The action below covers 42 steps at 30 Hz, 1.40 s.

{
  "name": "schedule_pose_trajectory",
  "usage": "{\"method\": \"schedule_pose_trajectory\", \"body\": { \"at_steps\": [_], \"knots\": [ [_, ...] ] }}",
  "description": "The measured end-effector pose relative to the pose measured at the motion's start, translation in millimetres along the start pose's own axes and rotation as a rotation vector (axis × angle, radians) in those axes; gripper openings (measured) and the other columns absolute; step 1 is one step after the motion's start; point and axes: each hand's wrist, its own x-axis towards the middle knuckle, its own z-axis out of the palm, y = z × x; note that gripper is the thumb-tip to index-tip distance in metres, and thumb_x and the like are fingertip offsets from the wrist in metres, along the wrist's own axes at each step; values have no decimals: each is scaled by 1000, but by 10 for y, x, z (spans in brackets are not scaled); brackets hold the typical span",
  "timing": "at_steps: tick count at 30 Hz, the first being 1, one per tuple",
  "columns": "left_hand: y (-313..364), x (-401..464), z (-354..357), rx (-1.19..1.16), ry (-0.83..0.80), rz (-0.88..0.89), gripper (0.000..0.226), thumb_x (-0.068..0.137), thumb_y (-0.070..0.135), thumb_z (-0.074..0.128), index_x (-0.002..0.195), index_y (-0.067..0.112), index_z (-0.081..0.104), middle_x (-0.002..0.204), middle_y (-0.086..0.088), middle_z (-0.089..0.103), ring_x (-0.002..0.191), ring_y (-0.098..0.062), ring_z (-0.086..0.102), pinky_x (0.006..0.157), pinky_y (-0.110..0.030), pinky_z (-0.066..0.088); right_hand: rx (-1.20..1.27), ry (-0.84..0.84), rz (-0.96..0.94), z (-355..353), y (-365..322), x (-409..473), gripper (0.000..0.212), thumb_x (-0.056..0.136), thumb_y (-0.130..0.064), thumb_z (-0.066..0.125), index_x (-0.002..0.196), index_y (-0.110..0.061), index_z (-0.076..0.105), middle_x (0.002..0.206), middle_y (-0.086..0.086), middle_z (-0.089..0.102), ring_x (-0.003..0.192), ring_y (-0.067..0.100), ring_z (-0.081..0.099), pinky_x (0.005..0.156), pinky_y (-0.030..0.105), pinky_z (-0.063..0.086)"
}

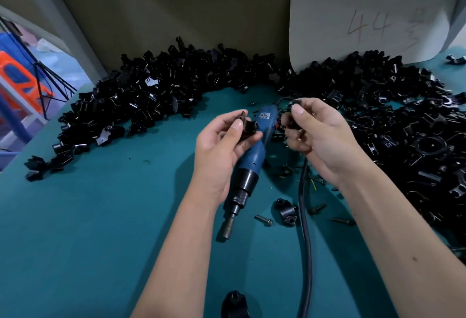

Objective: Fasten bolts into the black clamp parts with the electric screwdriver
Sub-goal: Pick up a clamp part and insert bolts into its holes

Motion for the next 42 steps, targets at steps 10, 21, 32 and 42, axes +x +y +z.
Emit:
{"method": "schedule_pose_trajectory", "body": {
  "at_steps": [10,21,32,42],
  "knots": [
    [-87,-30,39,185,-142,129,20,91,-1,74,109,7,75,102,-8,80,90,-23,77,80,-28,60,-204,-148,-133,80,72,-41,27,96,-33,66,119,-26,78,85,0,60,64,11,44,51,21,37],
    [-55,-36,25,84,-152,84,20,84,3,79,102,12,80,99,-13,77,86,-28,74,82,-39,61,-173,-171,-160,69,30,-56,20,87,-19,76,103,-8,74,92,7,76,70,20,72,55,24,55],
    [-28,-46,51,125,-117,73,18,77,14,84,94,11,79,96,-12,77,74,-22,72,71,-26,59,-360,-247,-138,-8,-122,-76,36,77,-11,81,113,-8,75,103,14,78,86,25,76,69,32,63],
    [-18,-32,91,138,-104,83,4,85,13,79,87,16,80,93,-8,76,82,-23,75,75,-30,61,-1307,-68,106,-326,-867,57,10,95,-14,75,92,-23,72,66,3,76,60,19,76,63,33,64]
  ]
}}
